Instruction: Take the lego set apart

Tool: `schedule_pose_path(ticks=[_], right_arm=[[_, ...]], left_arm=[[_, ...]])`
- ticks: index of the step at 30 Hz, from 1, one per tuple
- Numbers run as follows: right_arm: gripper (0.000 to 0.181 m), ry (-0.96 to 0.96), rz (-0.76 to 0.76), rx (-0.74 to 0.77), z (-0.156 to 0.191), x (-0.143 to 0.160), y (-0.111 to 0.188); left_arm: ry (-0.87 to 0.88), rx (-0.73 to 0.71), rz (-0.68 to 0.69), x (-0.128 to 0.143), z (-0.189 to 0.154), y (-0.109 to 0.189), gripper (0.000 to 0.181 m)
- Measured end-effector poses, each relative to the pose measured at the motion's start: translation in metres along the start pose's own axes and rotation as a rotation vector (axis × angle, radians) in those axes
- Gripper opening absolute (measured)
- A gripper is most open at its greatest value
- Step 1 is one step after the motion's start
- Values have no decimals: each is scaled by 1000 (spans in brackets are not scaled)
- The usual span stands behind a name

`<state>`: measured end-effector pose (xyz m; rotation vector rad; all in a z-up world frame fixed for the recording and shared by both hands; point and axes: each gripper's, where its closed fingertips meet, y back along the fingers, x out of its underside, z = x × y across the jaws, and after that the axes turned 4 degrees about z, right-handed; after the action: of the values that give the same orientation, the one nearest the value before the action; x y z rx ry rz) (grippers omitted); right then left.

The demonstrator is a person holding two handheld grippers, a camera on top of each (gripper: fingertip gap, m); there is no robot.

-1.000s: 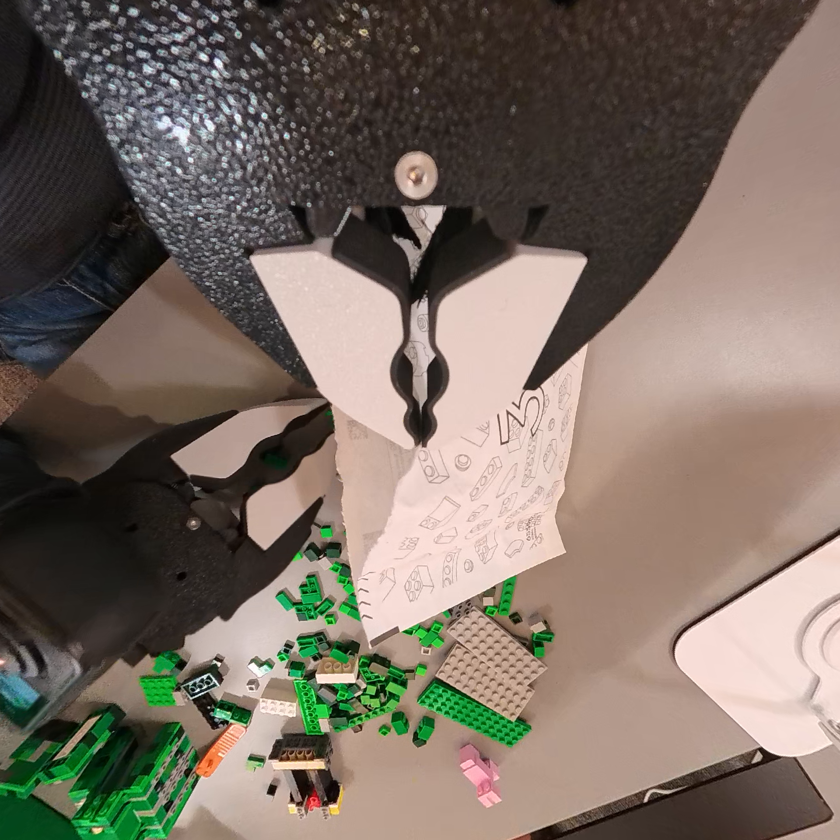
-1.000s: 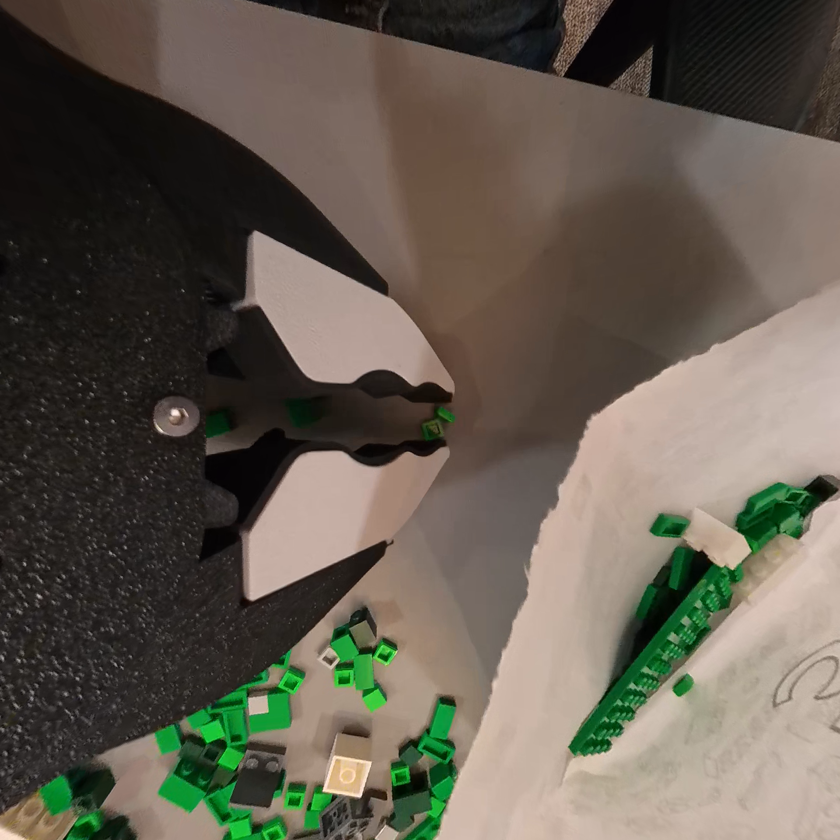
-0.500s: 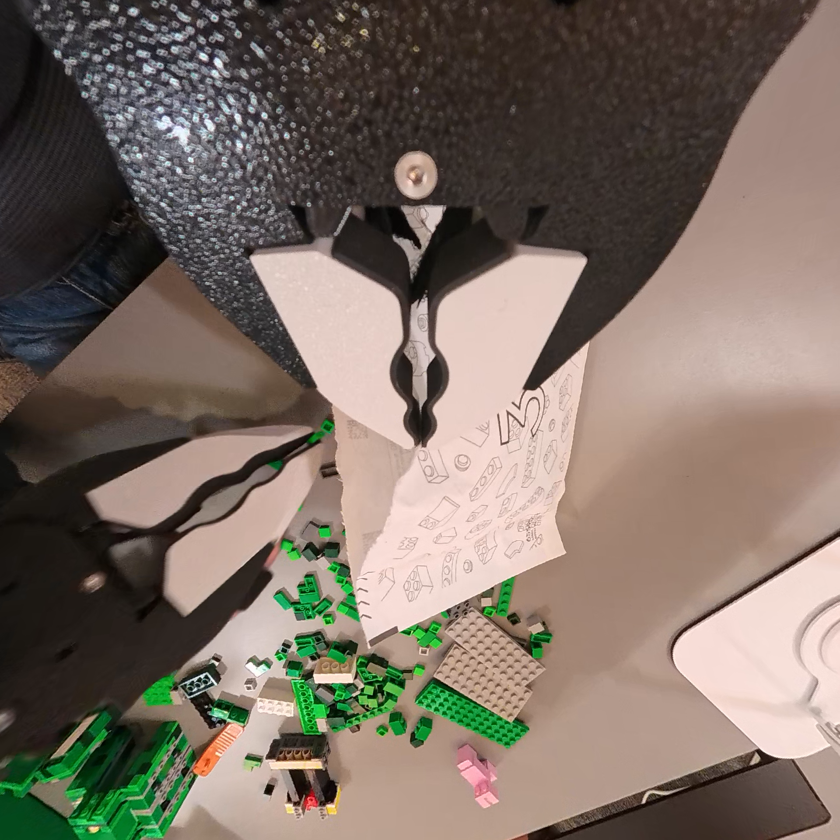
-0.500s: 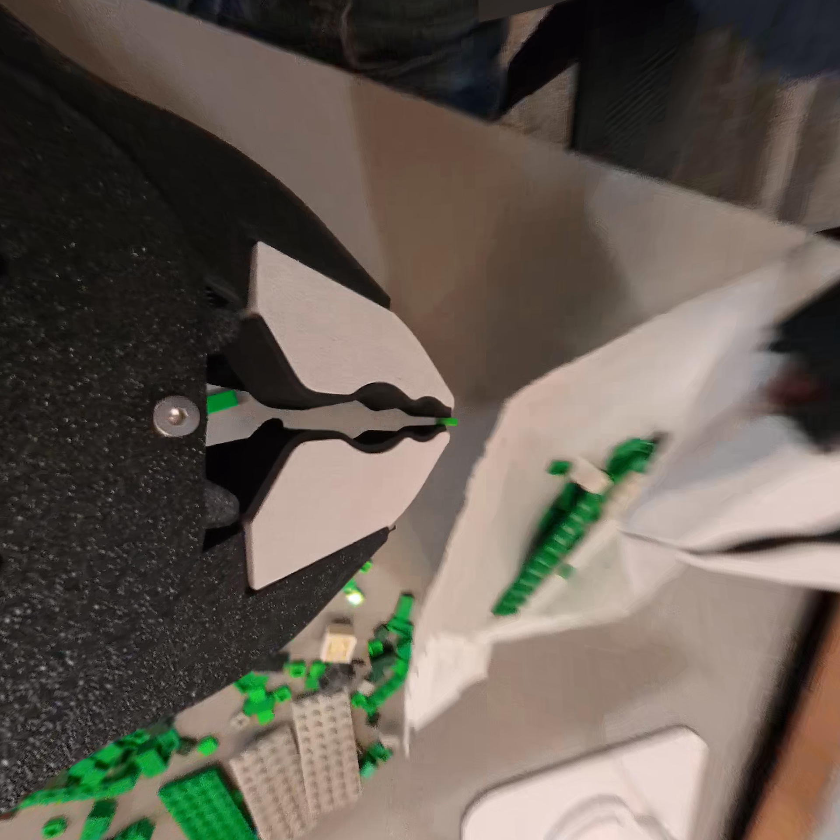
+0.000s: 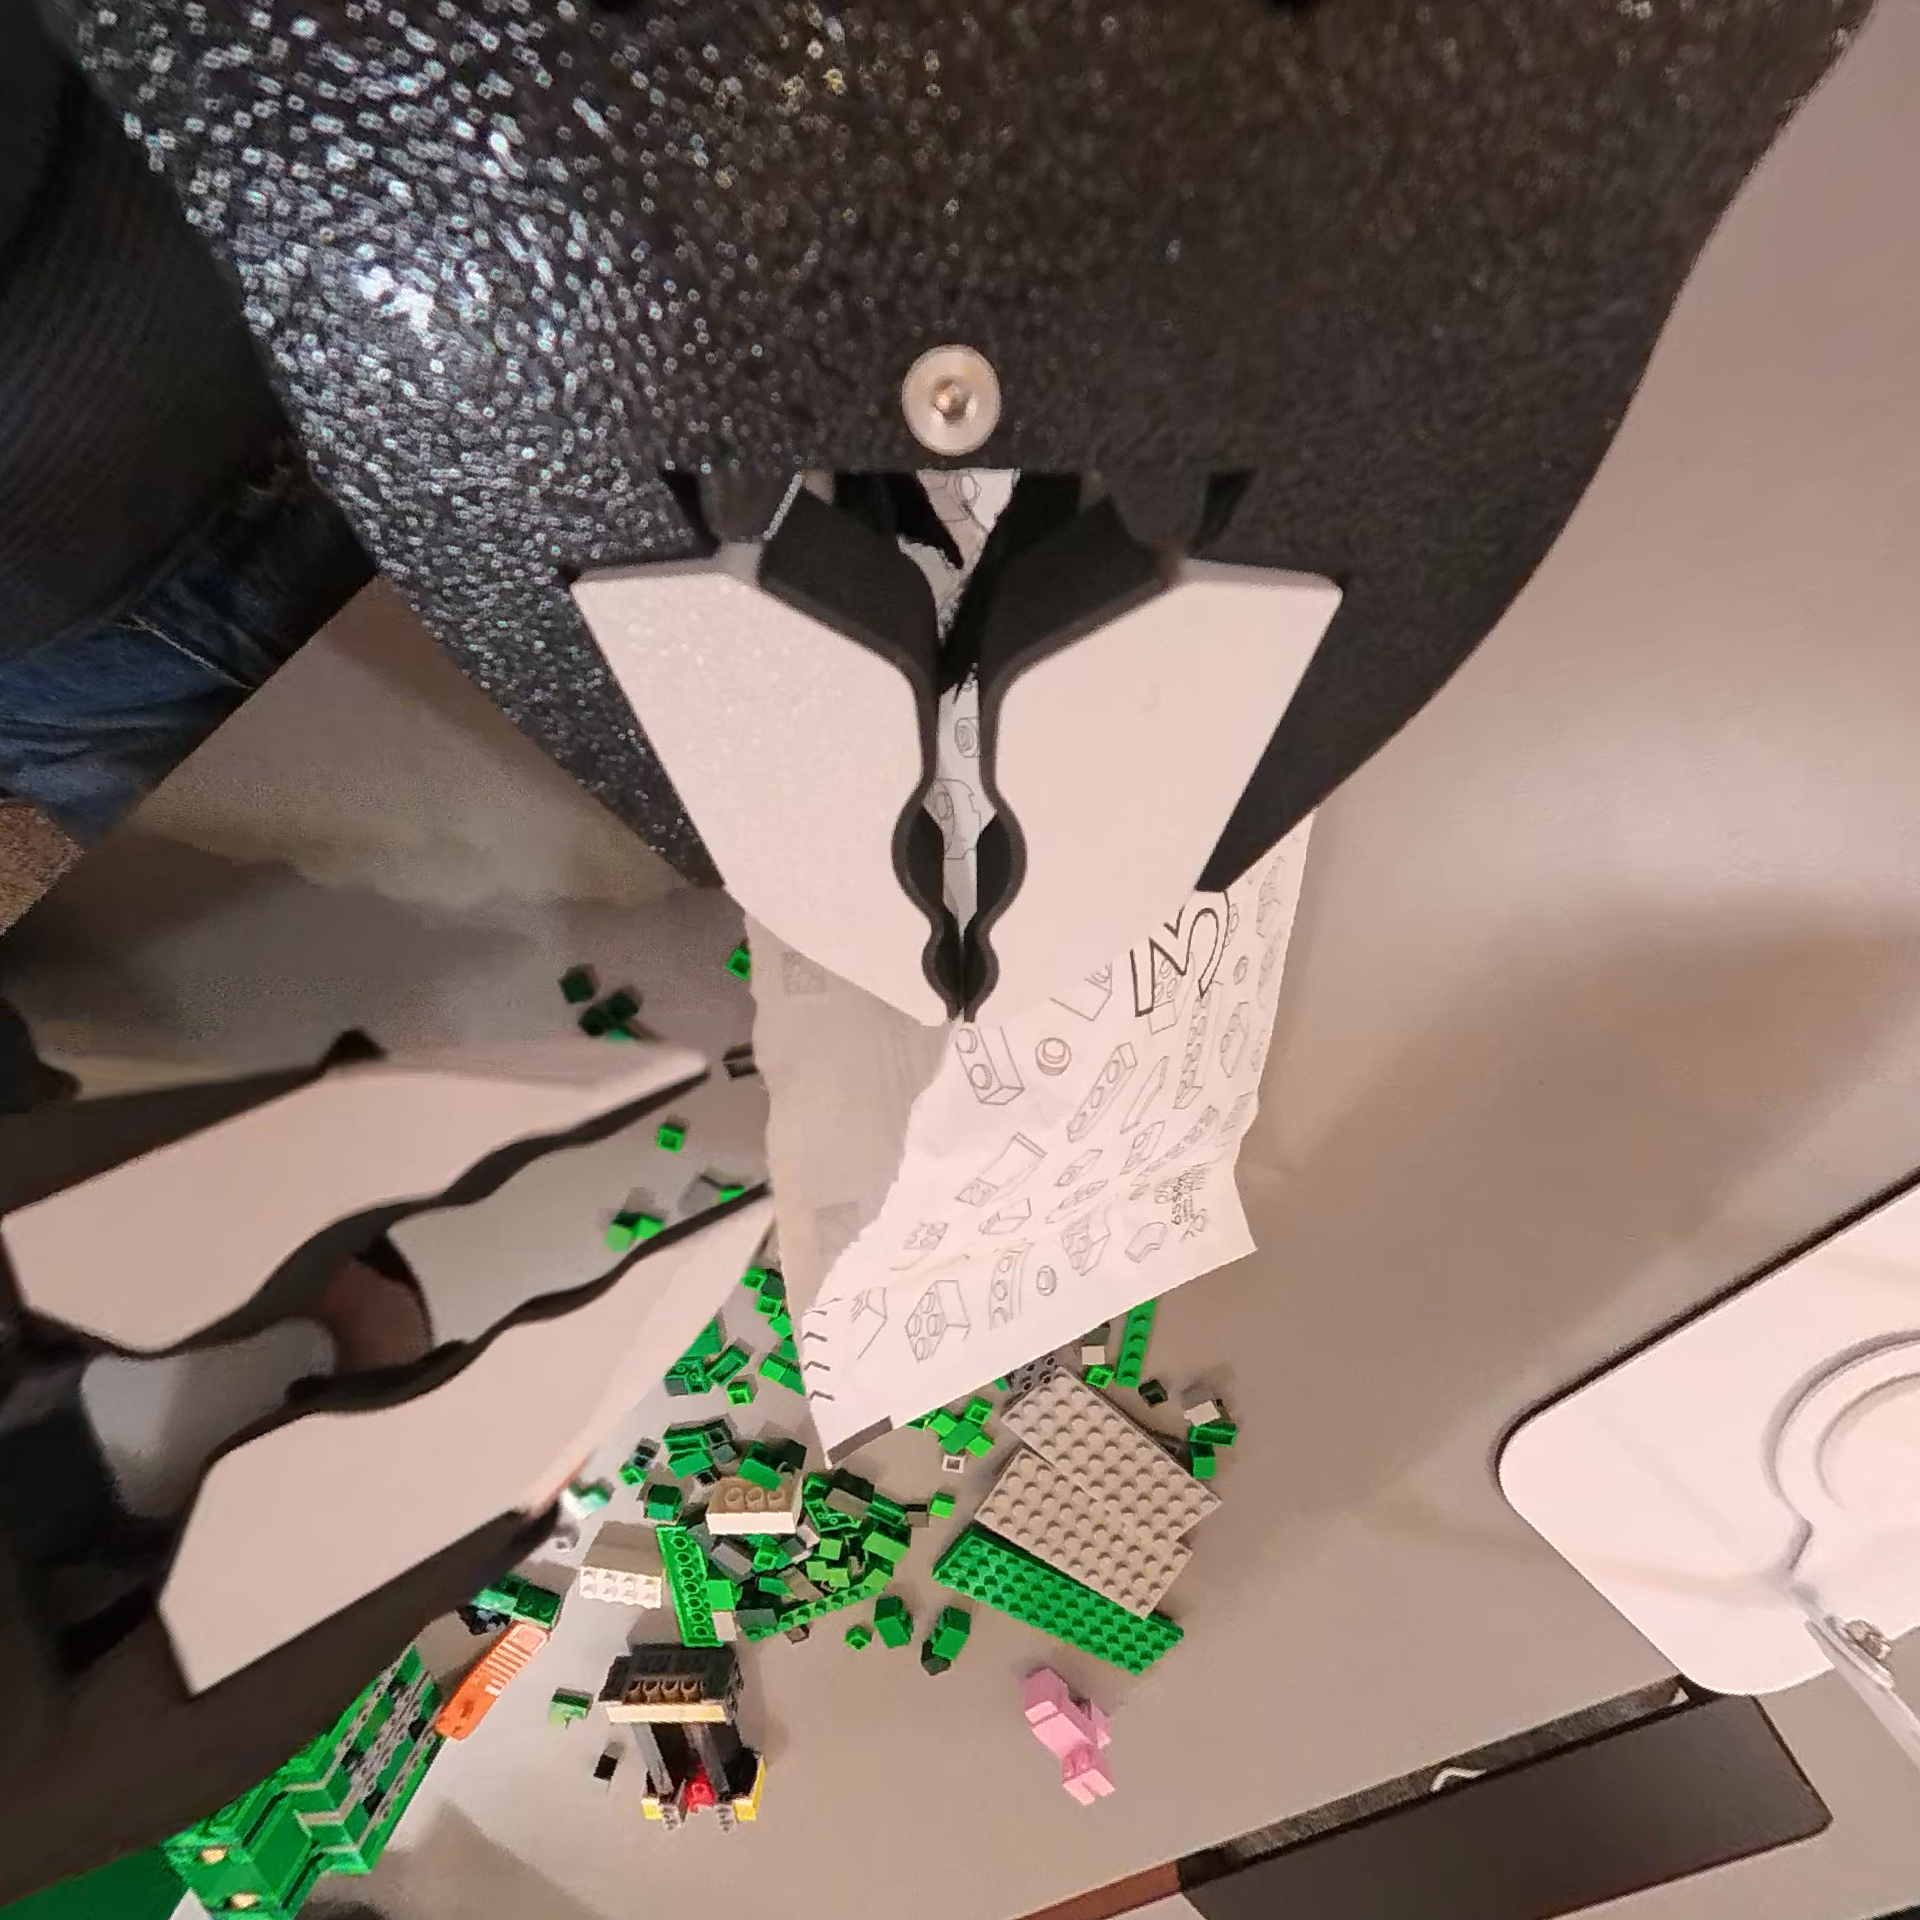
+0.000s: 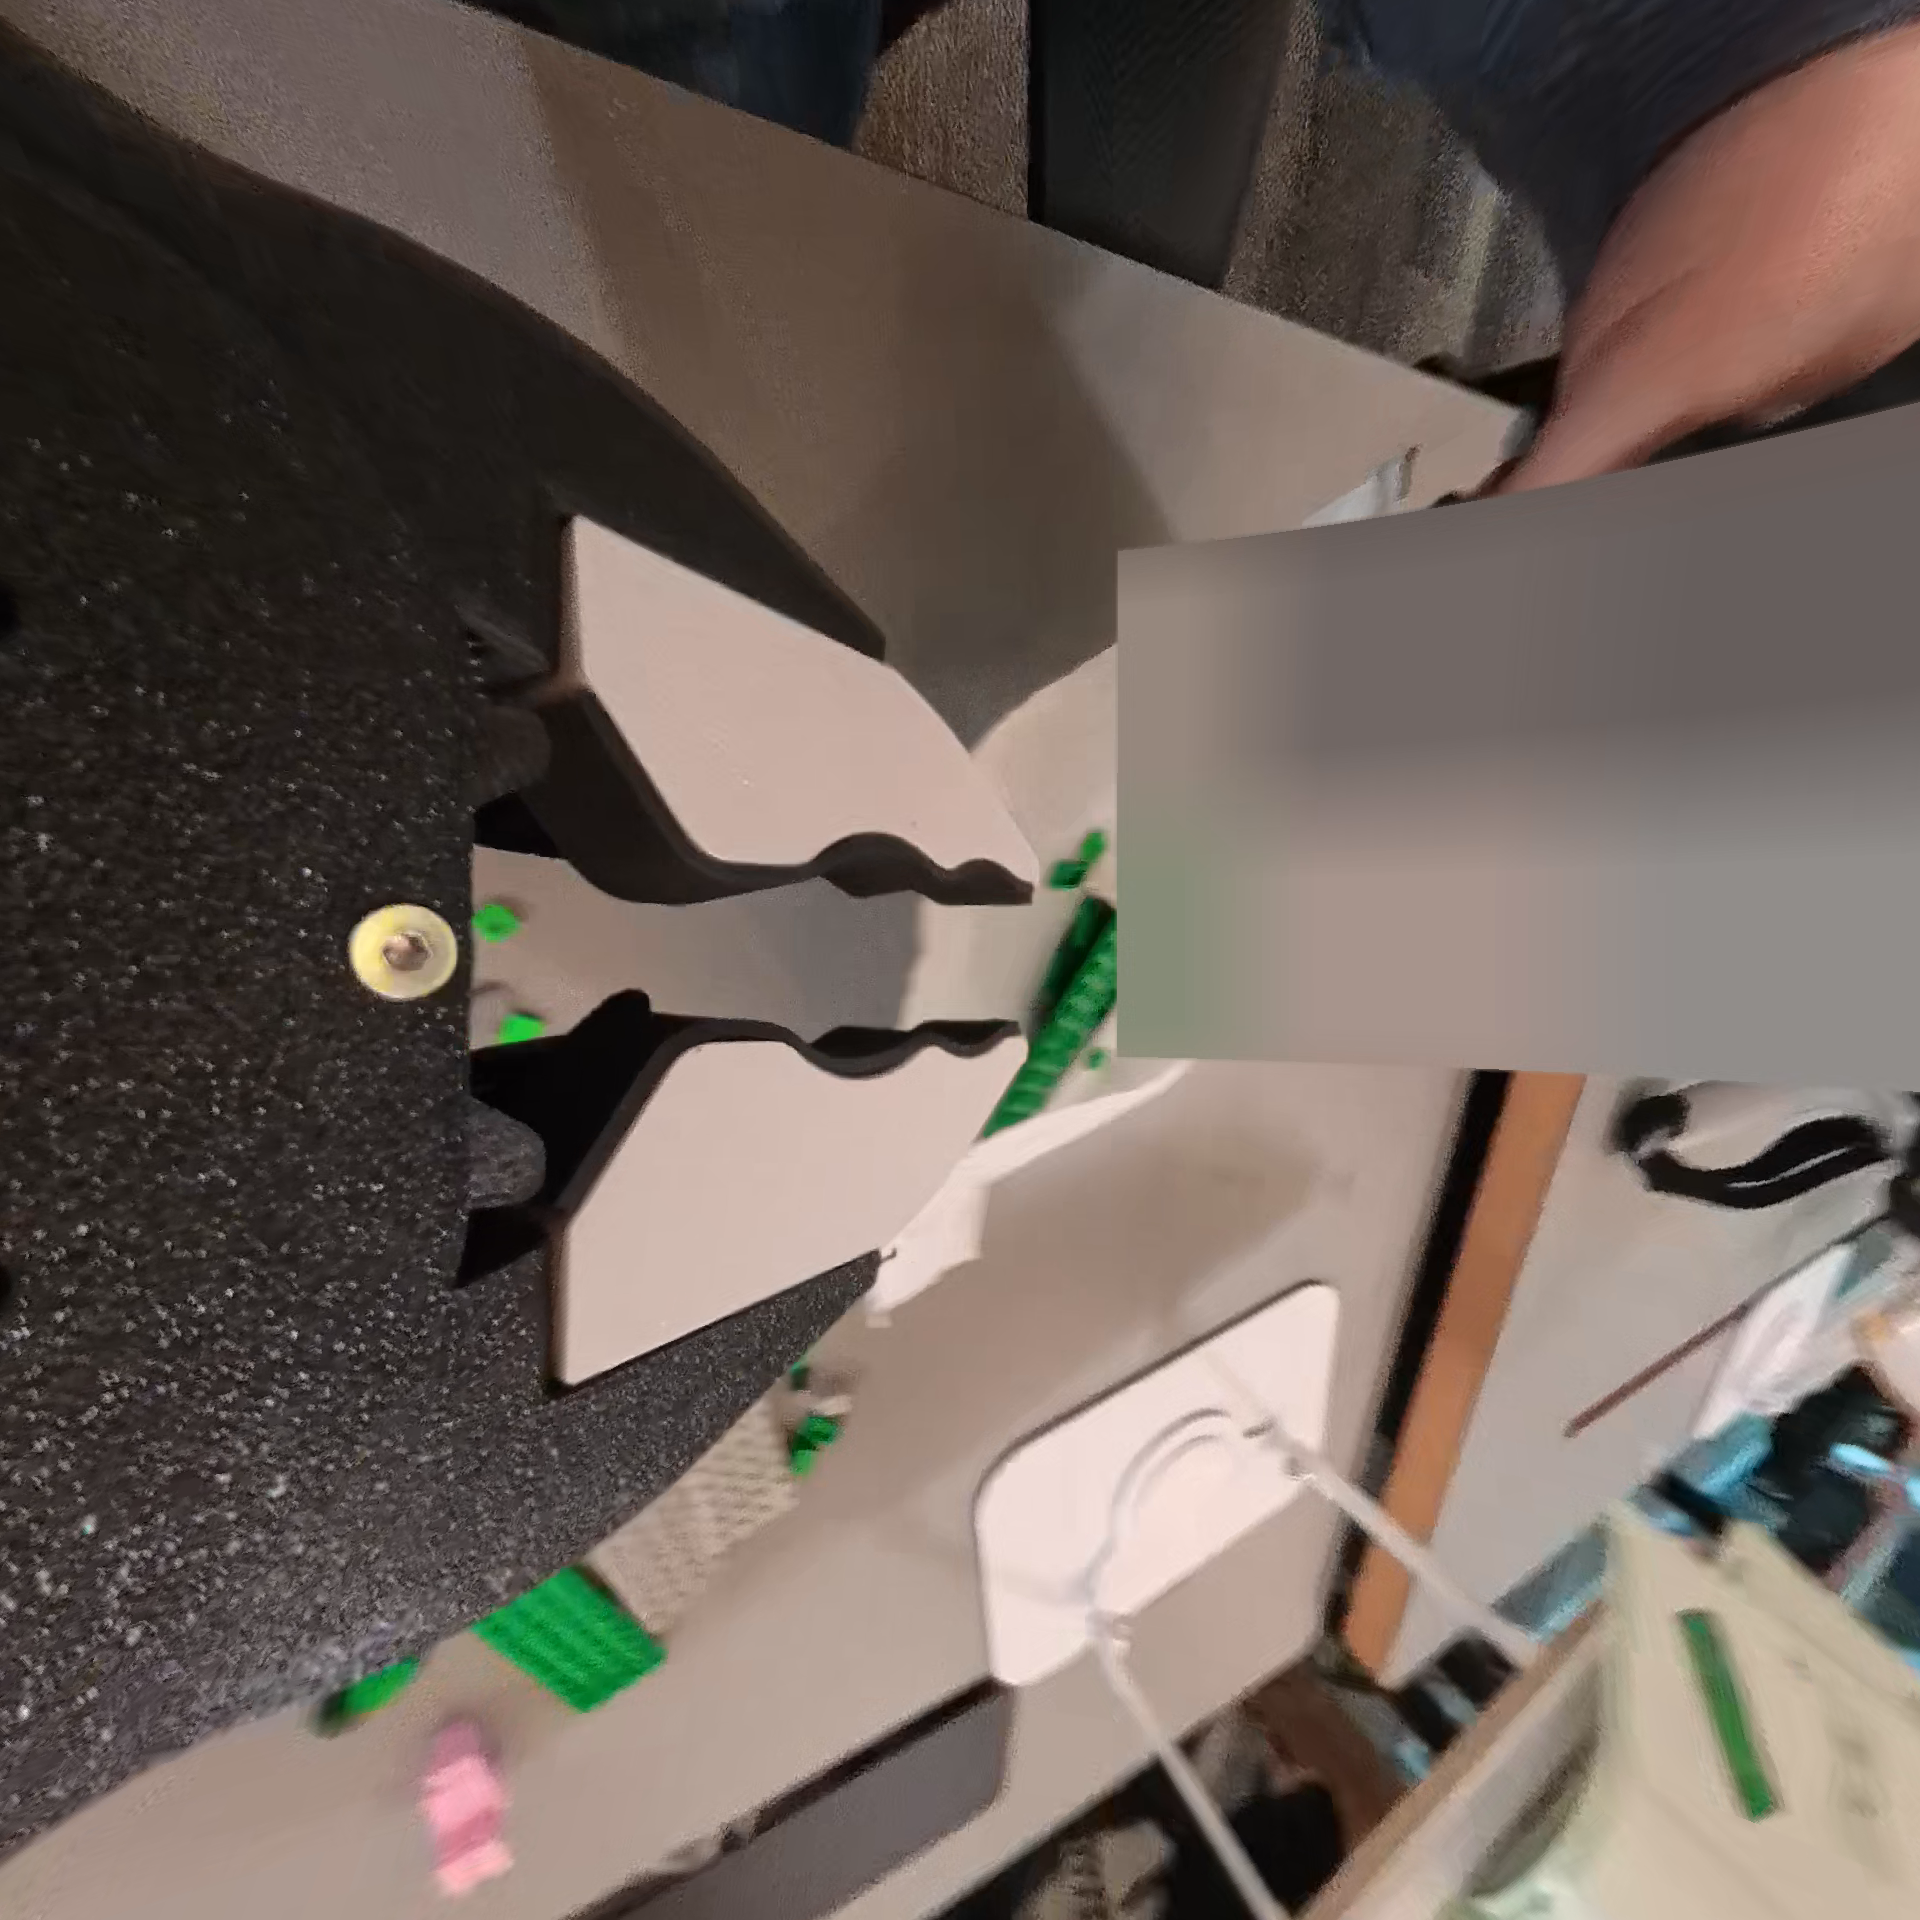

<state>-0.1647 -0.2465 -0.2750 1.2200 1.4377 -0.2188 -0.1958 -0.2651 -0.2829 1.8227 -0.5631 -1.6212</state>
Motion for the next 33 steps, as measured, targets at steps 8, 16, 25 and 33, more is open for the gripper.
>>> schedule_pose_path(ticks=[8, 16, 25, 33], right_arm=[[25, -88, 516, -91, 22, 114, -7], [7, -140, 522, -114, 21, 117, -14], [6, -126, 232, -71, 10, 43, 8], [30, 28, 177, 94, 7, 10, -20]], left_arm=[[-2, 3, 8, 1, -1, -2, 0], [-9, 4, 3, 0, -2, -1, 0], [-6, 4, -1, -1, -2, 0, 0], [-17, 5, -7, -2, -4, 0, 0]])
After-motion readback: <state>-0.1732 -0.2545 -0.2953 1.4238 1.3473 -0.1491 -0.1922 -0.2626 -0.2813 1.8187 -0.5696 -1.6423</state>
